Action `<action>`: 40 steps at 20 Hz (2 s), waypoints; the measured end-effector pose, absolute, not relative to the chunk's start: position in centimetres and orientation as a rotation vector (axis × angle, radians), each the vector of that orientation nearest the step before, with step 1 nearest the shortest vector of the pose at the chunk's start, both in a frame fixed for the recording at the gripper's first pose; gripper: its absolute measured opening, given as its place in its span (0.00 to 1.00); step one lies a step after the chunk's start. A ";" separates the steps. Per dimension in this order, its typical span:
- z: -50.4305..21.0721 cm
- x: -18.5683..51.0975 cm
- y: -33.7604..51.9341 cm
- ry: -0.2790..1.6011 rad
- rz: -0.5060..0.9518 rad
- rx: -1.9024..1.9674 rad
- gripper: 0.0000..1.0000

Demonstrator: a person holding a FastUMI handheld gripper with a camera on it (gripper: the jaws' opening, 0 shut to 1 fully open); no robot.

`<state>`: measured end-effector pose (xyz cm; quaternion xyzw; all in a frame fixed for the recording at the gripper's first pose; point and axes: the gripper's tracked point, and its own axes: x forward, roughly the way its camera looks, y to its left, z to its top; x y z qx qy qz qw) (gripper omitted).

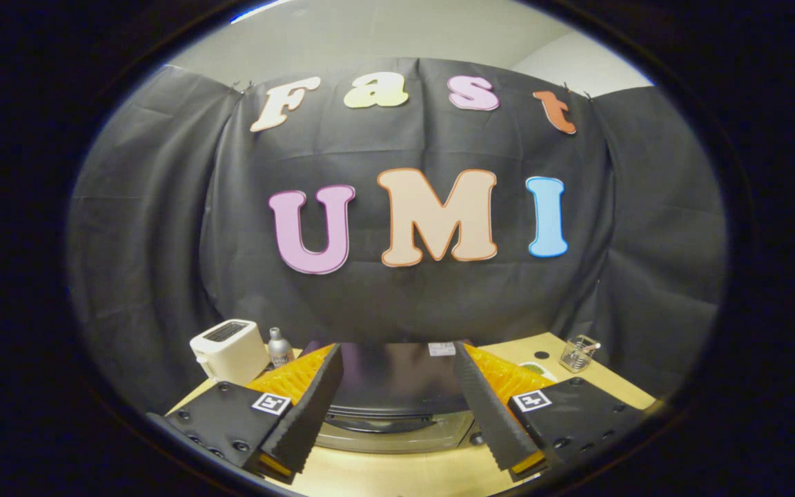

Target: Open the toaster oven, put the food inside, and close the toaster oven door.

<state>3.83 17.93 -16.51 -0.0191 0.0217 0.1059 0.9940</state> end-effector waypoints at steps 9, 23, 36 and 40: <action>-22.6 6.0 20.8 0.128 0.255 -0.013 1.00; -29.1 7.7 19.8 0.152 0.207 -0.020 1.00; -31.4 1.1 17.8 0.131 0.226 -0.009 0.99; -33.1 -1.1 16.9 0.206 0.232 -0.021 0.98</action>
